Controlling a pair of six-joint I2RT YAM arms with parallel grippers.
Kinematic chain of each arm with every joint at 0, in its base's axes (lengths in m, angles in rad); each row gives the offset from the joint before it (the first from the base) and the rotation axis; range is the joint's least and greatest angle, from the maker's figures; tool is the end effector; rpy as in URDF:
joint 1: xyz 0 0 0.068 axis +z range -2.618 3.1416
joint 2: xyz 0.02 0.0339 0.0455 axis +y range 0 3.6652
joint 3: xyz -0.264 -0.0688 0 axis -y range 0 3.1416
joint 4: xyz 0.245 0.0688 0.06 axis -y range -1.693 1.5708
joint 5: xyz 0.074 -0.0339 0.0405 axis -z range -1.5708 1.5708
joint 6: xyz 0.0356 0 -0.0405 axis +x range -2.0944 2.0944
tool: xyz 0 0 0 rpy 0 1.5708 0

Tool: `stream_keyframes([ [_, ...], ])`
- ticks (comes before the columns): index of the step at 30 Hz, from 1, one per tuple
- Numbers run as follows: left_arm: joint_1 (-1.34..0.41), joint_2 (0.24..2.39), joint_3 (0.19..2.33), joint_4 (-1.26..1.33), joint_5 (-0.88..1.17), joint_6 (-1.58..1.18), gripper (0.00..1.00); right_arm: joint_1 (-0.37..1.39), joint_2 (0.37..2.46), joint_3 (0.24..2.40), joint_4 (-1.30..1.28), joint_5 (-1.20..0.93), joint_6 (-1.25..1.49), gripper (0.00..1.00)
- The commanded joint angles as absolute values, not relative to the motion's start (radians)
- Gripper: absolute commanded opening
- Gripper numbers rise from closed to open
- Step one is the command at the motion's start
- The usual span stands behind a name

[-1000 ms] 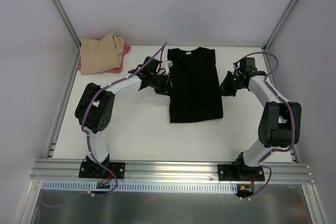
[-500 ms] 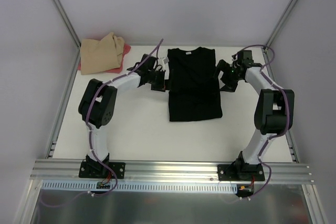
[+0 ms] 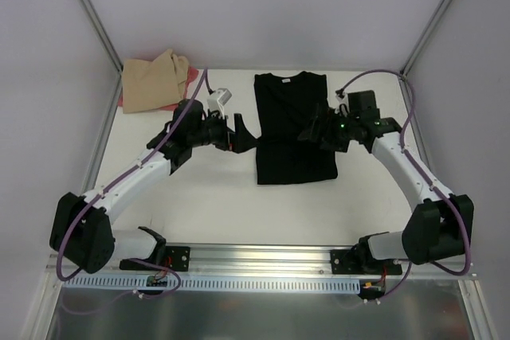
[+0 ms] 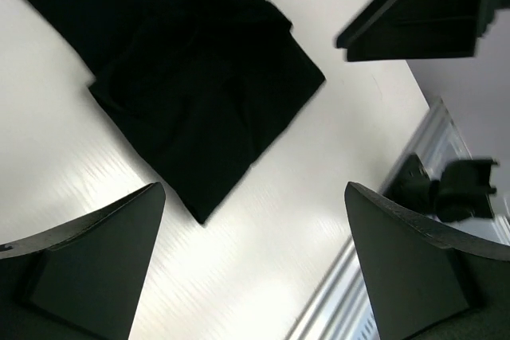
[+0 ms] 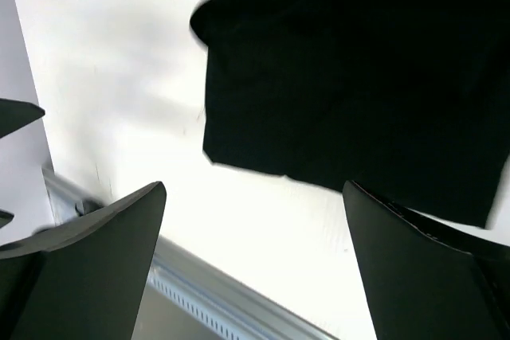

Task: Fold and stack the t-shirts
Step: Fold the folded rectangular tshirt in 1/3 of the way

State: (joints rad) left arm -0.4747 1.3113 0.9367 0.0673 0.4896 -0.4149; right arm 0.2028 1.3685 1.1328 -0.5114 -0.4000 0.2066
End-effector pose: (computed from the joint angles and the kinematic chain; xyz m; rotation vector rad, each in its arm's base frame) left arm 0.2616 -0.1532 0.3030 0.4148 1.9392 -1.0541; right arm 0.2887 0.0735 0.3007 -0.2019 2.3300 0.6692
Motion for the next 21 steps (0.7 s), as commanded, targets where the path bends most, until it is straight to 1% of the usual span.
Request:
stream_keyframes([
  [1,-0.534,1.205,0.833,0.074,0.497,-0.466,0.99,0.281,1.382,1.04,-0.488,-0.383,0.248,0.99],
  [7,-0.583,1.078,0.755,0.035,0.465,-0.483,0.99,0.367,1.526,1.009,-0.384,-0.374,0.284,0.99],
  [12,-0.597,1.034,0.727,0.023,0.462,-0.482,0.99,0.382,1.655,1.08,-0.365,-0.368,0.278,1.0],
  [21,-0.598,1.039,0.695,0.022,0.454,-0.476,0.99,0.422,1.72,1.179,-0.391,-0.345,0.279,1.0],
])
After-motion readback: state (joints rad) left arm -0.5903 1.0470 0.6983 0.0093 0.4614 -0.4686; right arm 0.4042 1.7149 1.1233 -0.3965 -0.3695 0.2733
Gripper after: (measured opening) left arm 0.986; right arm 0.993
